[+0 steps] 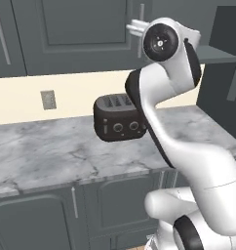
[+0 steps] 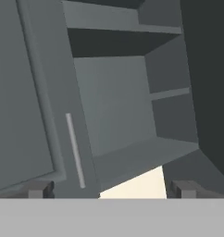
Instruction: Close all open cabinet doors.
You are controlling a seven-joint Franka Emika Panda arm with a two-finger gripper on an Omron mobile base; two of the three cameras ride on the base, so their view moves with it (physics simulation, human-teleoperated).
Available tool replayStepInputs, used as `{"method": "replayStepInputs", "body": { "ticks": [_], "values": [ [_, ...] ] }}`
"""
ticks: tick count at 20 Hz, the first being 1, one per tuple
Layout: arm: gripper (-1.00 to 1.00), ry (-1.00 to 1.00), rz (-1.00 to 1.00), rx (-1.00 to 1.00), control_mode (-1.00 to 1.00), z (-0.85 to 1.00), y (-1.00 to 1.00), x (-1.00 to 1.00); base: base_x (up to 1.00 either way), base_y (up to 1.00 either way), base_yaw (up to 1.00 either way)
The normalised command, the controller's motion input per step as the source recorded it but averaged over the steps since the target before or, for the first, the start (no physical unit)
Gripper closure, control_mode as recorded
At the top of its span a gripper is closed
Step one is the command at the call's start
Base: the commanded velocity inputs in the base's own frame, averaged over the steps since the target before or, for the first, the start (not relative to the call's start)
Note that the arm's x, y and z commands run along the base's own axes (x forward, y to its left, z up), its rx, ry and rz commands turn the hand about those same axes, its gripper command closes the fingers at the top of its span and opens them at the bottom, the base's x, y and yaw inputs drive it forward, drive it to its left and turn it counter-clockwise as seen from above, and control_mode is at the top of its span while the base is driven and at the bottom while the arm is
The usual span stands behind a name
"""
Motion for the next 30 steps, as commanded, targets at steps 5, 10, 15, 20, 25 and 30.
{"method": "replayStepInputs", "body": {
  "ticks": [5,10,15,20,25,30],
  "values": [
    [-1.0,0.0,0.0,0.11,-1.0,0.22,0.0,-1.0,0.0,0.0,0.0],
    [-1.0,0.0,0.02,0.07,-1.0,0.04,0.0,-1.0,0.0,0.0,0.0],
    [-1.0,-0.11,0.27,0.04,-1.0,-0.04,-0.49,-1.0,0.0,0.0,0.0],
    [-1.0,-0.26,0.33,0.06,-1.0,0.0,-0.57,-1.0,0.0,0.0,0.0],
    [-1.0,-0.19,0.28,0.02,-1.0,0.0,-0.82,-0.93,0.0,0.0,0.0],
    [-1.0,-0.1,0.14,0.01,-1.0,0.0,-1.0,-0.52,0.0,0.0,0.0]
  ]
}}
